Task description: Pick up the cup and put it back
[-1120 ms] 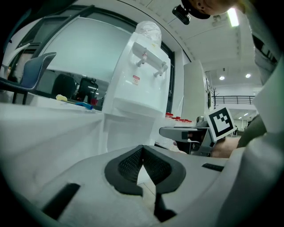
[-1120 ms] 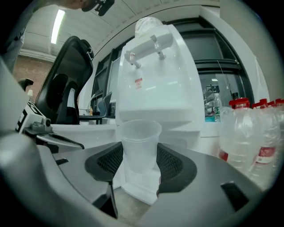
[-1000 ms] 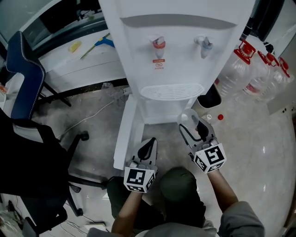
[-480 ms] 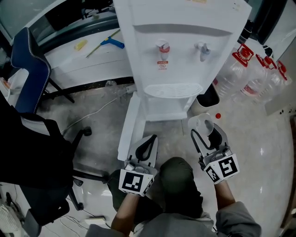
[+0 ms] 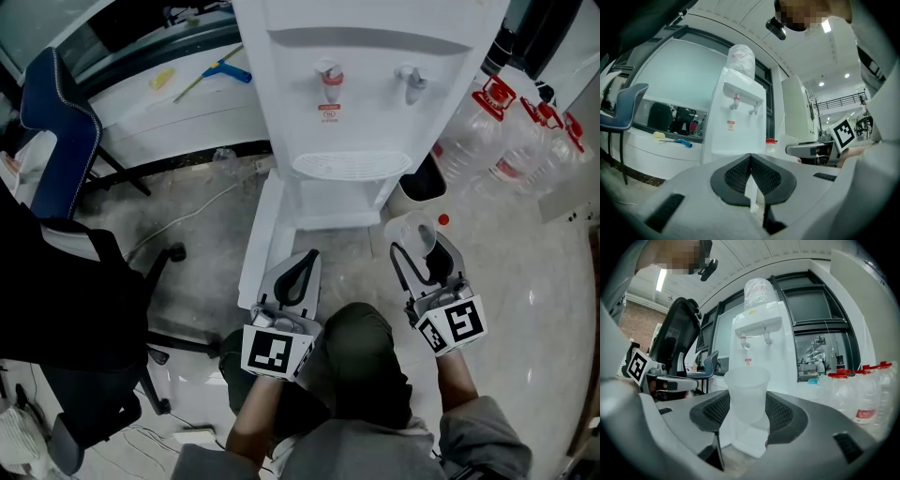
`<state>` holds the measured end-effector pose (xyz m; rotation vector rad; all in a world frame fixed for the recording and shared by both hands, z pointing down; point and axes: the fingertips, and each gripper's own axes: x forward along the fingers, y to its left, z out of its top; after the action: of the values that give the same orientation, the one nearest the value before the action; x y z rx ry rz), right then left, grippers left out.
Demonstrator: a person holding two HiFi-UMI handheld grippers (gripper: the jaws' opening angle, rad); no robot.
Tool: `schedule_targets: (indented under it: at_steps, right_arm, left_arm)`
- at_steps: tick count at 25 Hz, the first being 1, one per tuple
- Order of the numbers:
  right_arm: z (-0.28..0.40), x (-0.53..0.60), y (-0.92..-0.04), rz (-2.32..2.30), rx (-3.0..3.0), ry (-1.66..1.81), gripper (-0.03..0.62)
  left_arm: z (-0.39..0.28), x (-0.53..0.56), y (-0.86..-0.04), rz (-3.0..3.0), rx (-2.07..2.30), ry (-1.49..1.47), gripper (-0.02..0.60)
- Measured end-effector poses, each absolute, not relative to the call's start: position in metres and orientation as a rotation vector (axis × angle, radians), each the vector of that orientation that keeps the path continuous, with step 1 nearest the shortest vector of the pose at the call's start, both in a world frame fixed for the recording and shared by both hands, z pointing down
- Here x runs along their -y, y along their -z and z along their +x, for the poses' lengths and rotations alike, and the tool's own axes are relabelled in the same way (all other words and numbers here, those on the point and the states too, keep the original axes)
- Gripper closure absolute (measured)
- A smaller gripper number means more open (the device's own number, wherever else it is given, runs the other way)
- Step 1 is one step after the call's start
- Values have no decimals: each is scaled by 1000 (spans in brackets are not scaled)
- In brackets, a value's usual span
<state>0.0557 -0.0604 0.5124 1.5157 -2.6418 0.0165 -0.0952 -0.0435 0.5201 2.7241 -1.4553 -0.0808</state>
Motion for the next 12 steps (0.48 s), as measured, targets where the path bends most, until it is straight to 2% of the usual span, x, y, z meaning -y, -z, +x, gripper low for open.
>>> schedule_targets:
  at_steps: [12]
  right_arm:
    - [52,89,-557,1469,2691,-64,355]
  left_arm:
    - [-89,66,-553,2683,1513,20,572]
